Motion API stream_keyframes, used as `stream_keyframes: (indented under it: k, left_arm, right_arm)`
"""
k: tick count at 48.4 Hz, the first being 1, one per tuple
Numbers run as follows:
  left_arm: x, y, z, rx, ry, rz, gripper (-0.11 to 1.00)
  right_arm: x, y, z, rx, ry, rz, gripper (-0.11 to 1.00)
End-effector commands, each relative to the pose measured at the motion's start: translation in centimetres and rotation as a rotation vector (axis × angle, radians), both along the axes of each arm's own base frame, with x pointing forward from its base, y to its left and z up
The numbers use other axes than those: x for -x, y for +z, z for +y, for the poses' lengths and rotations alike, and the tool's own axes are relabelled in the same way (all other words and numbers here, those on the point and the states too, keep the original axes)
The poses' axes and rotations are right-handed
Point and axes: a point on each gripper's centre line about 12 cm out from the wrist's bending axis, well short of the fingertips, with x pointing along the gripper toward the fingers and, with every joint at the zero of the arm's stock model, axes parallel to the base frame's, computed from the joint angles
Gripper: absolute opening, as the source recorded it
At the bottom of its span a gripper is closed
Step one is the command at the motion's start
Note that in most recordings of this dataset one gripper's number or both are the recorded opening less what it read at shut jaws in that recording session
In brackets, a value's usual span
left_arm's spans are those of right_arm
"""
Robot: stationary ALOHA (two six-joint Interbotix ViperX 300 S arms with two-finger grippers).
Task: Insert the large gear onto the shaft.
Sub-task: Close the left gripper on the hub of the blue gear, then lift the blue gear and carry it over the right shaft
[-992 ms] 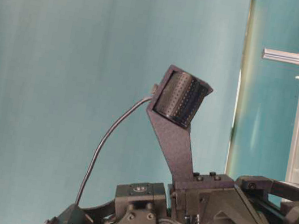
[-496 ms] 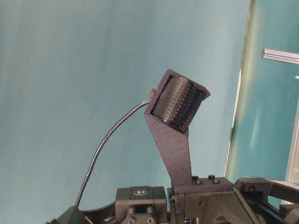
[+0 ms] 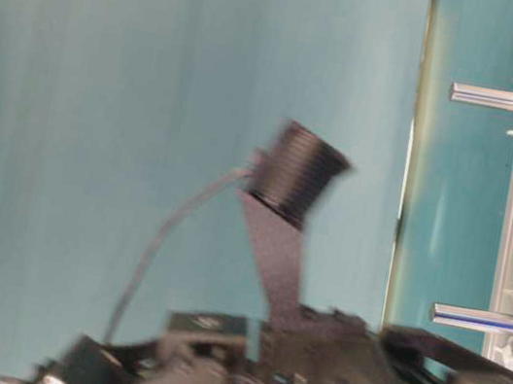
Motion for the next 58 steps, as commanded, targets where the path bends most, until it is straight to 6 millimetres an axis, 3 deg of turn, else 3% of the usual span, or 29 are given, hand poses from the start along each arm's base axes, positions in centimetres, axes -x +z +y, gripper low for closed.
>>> stream_keyframes:
  k: [1, 24, 40, 58]
  left_arm:
    - [-0.8, 3.6, -0.3, 0.012, -0.005, -0.08, 0.77]
    - [-1.6, 8.0, 0.2, -0.001, -0.035, -0.094, 0.77]
    - [-3.1, 11.6, 2.4, -0.018, -0.043, -0.149, 0.77]
    - [-4.3, 13.7, 4.7, -0.045, -0.067, -0.179, 0.77]
  right_arm:
    - [-0.2, 0.4, 0.0, -0.01, -0.005, -0.013, 0.05]
    - [-0.2, 0.4, 0.0, -0.01, -0.005, -0.013, 0.05]
    - [-0.2, 0.4, 0.0, -0.01, -0.005, -0.013, 0.05]
    - [-0.2, 0.4, 0.0, -0.01, -0.005, -0.013, 0.05]
